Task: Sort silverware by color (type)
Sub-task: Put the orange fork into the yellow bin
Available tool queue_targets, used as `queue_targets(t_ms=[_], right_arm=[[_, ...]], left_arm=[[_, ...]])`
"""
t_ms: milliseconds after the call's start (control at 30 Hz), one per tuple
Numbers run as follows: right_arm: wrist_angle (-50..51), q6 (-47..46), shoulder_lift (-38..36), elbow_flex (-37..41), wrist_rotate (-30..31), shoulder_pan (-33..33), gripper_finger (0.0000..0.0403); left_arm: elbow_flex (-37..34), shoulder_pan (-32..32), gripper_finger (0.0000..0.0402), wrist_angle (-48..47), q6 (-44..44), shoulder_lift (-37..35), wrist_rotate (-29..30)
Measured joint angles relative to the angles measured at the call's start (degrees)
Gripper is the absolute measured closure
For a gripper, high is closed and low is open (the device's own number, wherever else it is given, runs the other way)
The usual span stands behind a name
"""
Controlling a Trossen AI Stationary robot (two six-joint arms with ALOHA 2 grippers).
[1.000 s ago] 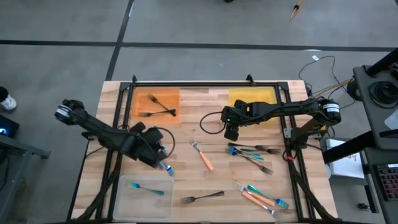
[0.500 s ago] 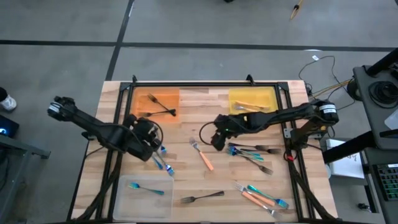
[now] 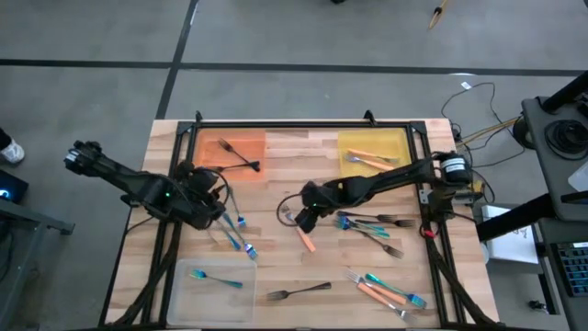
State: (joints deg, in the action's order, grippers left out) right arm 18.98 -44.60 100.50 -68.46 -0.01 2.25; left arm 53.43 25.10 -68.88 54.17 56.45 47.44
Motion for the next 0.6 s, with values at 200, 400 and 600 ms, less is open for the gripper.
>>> queue_targets(t_ms=[200, 400, 600], right_arm=[[10.0, -0.9, 4.1, -9.6, 4.8, 2.1, 0.02], [19.5, -3.4, 10.4, -18.0, 6.0, 4.8, 0.02], [22.3, -3.4, 15.5, -24.6, 5.9, 6.2, 0.02]], left_arm=[[0.0, 0.0, 0.0279, -3.1, -1.1, -5.4, 0.0], [0.0, 0.0, 0.0279, -3.3, -4.9, -9.8, 0.0], [0.0, 0.0, 0.0279, -3.3, -8.2, -11.9, 0.0]])
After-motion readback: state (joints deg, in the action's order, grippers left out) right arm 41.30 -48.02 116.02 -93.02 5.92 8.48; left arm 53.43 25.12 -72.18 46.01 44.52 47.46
